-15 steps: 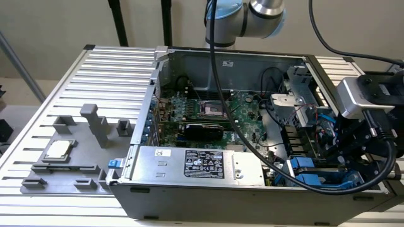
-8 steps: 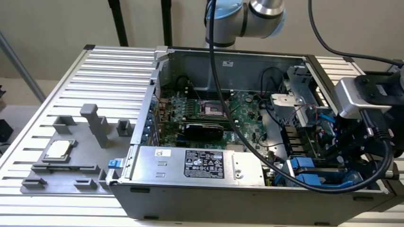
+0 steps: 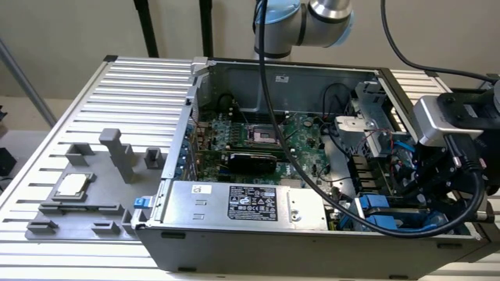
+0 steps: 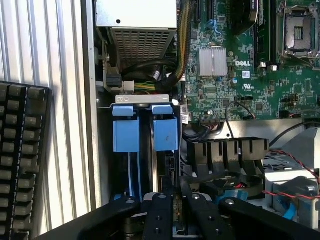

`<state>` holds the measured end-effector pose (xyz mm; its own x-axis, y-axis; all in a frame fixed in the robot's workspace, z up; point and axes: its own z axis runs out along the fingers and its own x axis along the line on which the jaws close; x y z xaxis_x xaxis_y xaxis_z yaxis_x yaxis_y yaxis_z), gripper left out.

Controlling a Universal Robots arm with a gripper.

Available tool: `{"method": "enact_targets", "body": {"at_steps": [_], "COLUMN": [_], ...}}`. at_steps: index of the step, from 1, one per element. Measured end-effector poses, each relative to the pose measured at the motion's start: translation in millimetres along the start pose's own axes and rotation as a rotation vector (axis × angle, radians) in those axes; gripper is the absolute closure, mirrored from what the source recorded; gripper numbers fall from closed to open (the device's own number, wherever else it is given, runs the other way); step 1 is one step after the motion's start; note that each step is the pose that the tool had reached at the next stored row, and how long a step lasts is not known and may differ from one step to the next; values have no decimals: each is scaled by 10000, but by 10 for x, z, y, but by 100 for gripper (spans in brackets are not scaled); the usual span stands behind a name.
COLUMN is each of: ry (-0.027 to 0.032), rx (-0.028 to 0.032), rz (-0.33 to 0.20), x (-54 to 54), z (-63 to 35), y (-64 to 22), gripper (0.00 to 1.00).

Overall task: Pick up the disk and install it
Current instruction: 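Insert the first disk wire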

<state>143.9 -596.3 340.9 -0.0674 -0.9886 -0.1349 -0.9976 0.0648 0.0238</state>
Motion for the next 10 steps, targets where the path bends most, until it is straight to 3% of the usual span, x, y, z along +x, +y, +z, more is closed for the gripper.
{"method": "enact_targets", "body": {"at_steps": [4,10], "ry": [39,42], "rx": [4,6], "rz": [11,12], "x": [-6,-22], "z": [-2,2], "y": [0,2], "gripper": [84,84]}}
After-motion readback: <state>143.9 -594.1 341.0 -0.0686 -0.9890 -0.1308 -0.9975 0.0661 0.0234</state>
